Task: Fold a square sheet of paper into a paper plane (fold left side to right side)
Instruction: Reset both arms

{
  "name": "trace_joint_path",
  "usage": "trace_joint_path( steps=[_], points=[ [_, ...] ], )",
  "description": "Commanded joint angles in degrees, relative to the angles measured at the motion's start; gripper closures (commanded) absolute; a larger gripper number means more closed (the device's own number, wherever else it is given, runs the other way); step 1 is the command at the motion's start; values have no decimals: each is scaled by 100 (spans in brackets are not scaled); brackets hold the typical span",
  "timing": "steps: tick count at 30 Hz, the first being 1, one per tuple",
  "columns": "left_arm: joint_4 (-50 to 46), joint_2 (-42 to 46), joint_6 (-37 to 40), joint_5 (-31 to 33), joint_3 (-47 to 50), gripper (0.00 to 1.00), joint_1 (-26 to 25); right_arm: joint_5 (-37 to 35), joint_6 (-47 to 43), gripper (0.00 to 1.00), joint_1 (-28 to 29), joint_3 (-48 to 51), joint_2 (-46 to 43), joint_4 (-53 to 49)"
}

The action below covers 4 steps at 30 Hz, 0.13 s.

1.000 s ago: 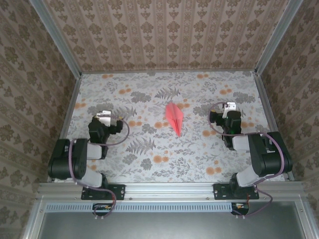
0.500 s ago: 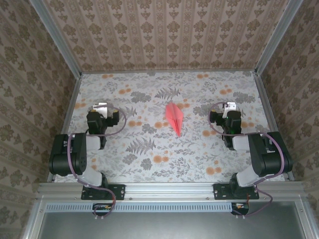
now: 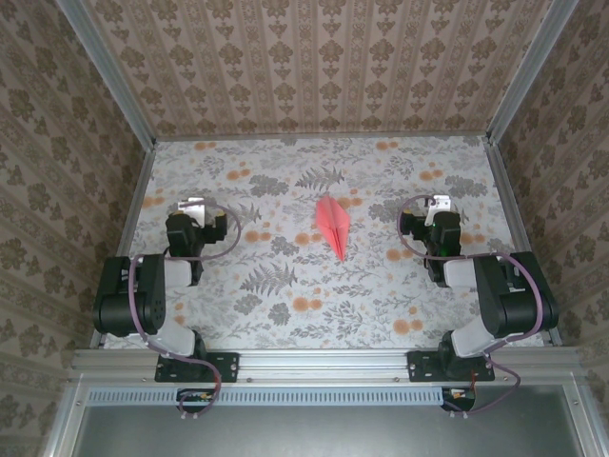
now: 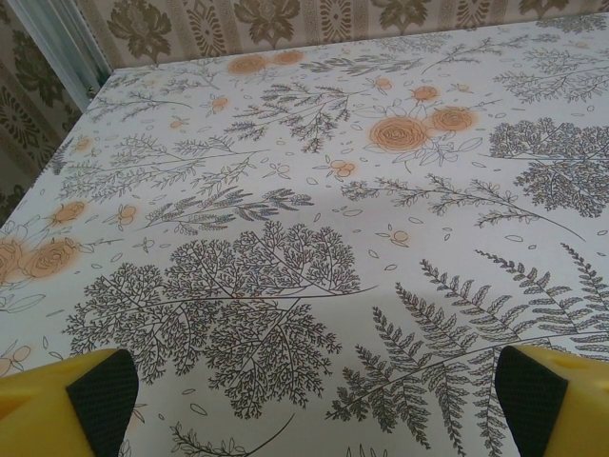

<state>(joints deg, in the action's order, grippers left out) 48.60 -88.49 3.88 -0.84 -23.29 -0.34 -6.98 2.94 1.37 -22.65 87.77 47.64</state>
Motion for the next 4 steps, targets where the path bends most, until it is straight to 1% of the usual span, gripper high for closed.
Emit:
trace_joint_path(
  steps=[1,4],
  points=[
    [1,51,-98,49,-9,0,-12,74,-65,0,-5,-38,-14,175],
    [0,49,-93,47,-9,0,-19,74,-65,0,-4,-41,-17,176]
  ],
)
